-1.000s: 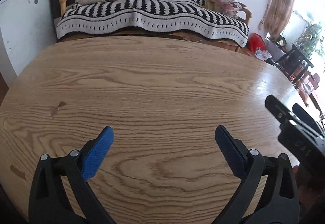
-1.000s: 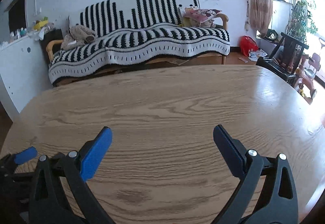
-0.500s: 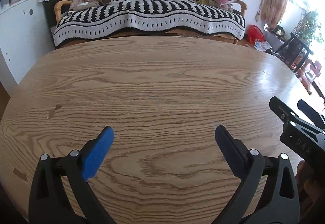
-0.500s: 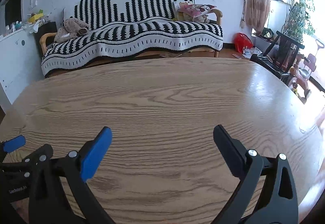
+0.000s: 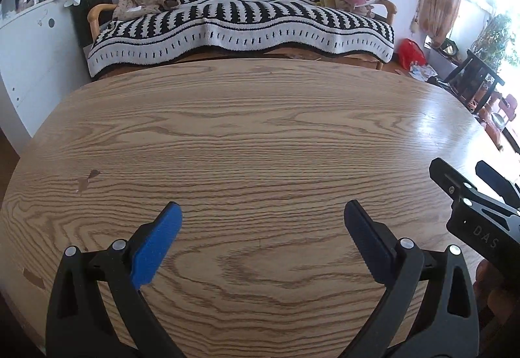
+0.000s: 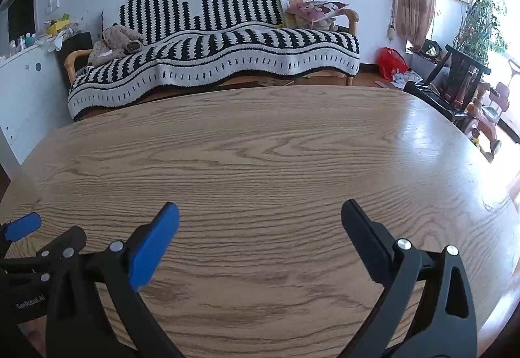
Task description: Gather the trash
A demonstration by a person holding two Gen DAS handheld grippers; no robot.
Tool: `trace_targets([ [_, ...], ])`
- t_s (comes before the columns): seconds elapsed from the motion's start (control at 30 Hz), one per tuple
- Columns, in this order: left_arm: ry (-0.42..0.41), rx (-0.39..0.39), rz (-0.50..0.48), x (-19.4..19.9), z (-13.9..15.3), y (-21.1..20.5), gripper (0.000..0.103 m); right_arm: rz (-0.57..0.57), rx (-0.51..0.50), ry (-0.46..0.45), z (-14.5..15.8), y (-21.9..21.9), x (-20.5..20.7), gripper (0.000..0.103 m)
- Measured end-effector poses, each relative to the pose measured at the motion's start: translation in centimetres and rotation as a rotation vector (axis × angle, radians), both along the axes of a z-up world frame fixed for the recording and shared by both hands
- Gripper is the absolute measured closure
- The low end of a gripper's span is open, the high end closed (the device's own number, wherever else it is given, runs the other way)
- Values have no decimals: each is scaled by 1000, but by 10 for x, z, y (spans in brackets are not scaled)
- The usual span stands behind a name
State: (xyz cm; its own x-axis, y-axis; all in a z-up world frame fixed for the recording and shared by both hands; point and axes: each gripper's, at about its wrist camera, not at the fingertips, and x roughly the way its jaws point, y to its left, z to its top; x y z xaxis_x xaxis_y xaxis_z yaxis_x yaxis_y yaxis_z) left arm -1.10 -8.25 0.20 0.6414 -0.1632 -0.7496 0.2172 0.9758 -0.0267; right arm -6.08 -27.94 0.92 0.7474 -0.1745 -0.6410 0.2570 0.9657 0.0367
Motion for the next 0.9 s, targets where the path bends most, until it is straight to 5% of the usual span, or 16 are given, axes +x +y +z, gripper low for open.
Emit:
trace_targets([
  [0.5,-1,1,-4,-2,1,1,6,12,-8,10,1,-1,-2,7],
  [0.9,-13,90,28,-4,-1,-8,6,20,-6,17,-1,-4,-4,7],
])
